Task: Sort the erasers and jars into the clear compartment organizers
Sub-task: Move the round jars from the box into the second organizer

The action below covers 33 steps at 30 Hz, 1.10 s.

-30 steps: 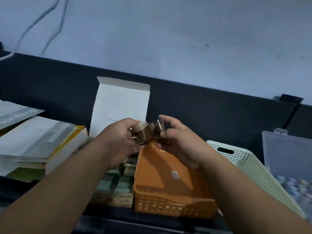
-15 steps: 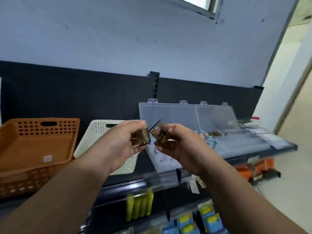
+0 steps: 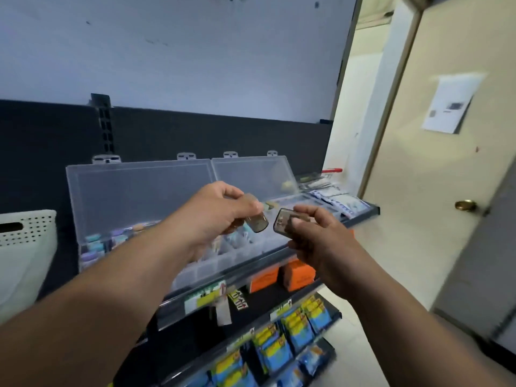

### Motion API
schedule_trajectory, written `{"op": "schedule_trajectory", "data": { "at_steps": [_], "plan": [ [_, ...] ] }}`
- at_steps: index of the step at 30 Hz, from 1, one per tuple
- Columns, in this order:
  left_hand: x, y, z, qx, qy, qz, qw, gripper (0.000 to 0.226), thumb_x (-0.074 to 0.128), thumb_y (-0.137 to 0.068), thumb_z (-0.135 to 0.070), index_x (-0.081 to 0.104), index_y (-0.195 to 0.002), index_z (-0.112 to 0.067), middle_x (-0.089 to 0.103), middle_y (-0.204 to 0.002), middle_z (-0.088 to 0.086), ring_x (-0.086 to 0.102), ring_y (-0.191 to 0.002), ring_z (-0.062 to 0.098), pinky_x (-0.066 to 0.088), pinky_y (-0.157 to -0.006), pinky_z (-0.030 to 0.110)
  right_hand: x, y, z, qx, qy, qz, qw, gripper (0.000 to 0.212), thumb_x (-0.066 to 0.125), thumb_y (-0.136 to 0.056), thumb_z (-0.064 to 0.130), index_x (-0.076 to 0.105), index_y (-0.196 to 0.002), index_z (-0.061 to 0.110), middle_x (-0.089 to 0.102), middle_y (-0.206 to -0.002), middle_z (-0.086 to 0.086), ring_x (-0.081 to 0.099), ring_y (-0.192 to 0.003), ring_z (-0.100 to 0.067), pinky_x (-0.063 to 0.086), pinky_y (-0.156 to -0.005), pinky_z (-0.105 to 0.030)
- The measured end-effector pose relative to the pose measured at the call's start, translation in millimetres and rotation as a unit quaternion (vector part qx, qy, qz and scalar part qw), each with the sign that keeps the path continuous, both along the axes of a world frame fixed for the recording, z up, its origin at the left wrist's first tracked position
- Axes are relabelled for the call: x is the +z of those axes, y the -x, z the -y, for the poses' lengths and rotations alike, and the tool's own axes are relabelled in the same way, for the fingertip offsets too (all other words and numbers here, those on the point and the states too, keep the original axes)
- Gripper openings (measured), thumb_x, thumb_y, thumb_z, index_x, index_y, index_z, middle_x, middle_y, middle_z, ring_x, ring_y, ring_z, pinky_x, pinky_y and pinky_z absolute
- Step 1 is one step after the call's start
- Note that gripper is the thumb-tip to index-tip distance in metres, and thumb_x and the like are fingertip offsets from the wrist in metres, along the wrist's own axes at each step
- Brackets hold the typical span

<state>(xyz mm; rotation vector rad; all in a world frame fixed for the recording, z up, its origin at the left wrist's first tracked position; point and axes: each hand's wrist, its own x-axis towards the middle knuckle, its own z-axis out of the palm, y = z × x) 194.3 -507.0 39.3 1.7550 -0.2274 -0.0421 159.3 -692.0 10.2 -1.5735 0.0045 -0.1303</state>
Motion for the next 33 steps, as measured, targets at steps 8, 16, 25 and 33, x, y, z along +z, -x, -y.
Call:
{"op": "schedule_trajectory", "data": {
  "at_steps": [8,16,25,33],
  "plan": [
    [12,-122,68,-0.015,-0.103,0.035,0.994,0.037,0.078,-0.07,-0.013,0.058,-0.1,-0.019,0.07,-0.094,0.01,0.069,-0.083,0.028,0.055,-0.083,0.046,1,-108,95,-0.053,0.201,0.017,0.978,0.051,0.065,-0.081,0.001,0.054,-0.123,0.029,0.062,-0.114,-0.002,0.063,-0.085,-0.022,0.054,-0.074,-0.033],
    [-1,-215,142,0.02,-0.22,0.069,0.973,0.04,0.075,-0.07,-0.019,0.055,-0.103,-0.03,0.061,-0.1,-0.007,0.061,-0.093,0.017,0.053,-0.085,0.034,1,-206,165,-0.054,0.309,0.036,0.949,0.043,0.071,-0.082,0.014,0.053,-0.119,0.028,0.061,-0.113,0.006,0.062,-0.098,-0.011,0.049,-0.07,-0.02],
    [-37,-282,187,0.092,-0.31,0.043,0.945,0.028,0.071,-0.08,-0.017,0.059,-0.105,-0.023,0.064,-0.104,-0.004,0.062,-0.095,0.017,0.054,-0.085,0.036,-6,-327,192,0.064,0.456,0.075,0.885,0.044,0.073,-0.082,0.02,0.054,-0.121,0.025,0.06,-0.112,0.005,0.06,-0.097,-0.012,0.053,-0.073,-0.021],
    [-54,-324,214,0.143,-0.424,0.004,0.895,0.012,0.068,-0.08,-0.024,0.064,-0.092,-0.027,0.063,-0.099,-0.005,0.056,-0.096,0.019,0.05,-0.089,0.042,-22,-406,196,0.21,0.544,0.11,0.805,0.017,0.076,-0.075,0.028,0.059,-0.079,0.028,0.065,-0.095,0.004,0.06,-0.087,-0.017,0.052,-0.076,-0.031]
  ]
}}
